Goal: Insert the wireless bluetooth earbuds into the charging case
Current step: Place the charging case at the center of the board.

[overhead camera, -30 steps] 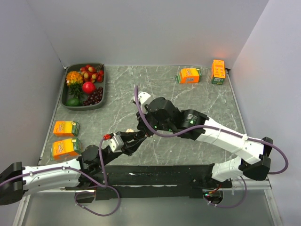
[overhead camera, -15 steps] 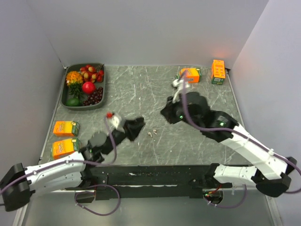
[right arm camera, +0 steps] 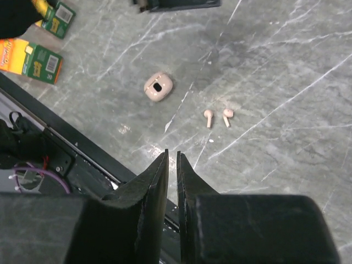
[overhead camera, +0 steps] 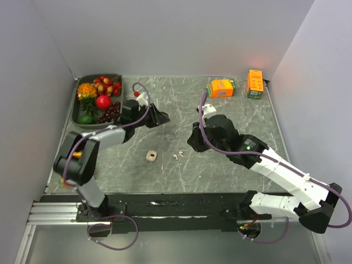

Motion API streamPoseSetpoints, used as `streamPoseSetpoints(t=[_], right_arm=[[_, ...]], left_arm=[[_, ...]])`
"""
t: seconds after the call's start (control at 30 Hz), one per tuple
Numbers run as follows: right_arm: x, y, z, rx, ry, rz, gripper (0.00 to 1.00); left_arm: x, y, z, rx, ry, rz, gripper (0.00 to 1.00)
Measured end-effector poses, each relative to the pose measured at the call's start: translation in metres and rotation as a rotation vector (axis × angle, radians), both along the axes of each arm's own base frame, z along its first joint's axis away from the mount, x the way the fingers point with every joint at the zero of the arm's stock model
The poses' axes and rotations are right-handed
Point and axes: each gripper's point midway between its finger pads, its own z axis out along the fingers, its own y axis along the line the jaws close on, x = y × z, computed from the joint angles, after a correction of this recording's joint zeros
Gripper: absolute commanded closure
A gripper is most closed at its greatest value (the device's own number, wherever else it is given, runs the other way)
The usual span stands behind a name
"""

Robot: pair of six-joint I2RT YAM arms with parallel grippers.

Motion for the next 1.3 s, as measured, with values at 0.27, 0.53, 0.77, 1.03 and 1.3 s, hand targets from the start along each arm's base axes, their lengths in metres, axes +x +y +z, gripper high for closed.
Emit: streamPoseSetpoints(t=[0.27, 0.53, 0.77, 1.03, 1.3], right_arm=[[0.001, -0.004, -0.004, -0.008, -0.01, 0.001, 0.8], [0.002, -0.006, -0.002, -0.004, -0.02, -0.006, 0.77], [0.005, -0.01, -0.004, -0.014, -0.023, -0.023, 0.72], [0.011, -0.017, -0.004, -0.023, -0.031, -0.057, 0.68], [0.016, -0.023, -0.002, -0.03, -0.041, -0.088, 0.65]], left_arm=[[0.047, -0.012, -0.062, 0.045, 0.21, -0.031, 0.96], [0.092, -0.013, -0.107, 0.101, 0.338, -0.014, 0.75], [0.096, -0.001, -0.121, 0.116, 0.392, -0.007, 0.43], [0.09, 0.003, -0.109, 0.121, 0.368, -0.012, 0.04], [0.08, 0.019, -0.084, 0.184, 0.372, 0.048, 0.04]])
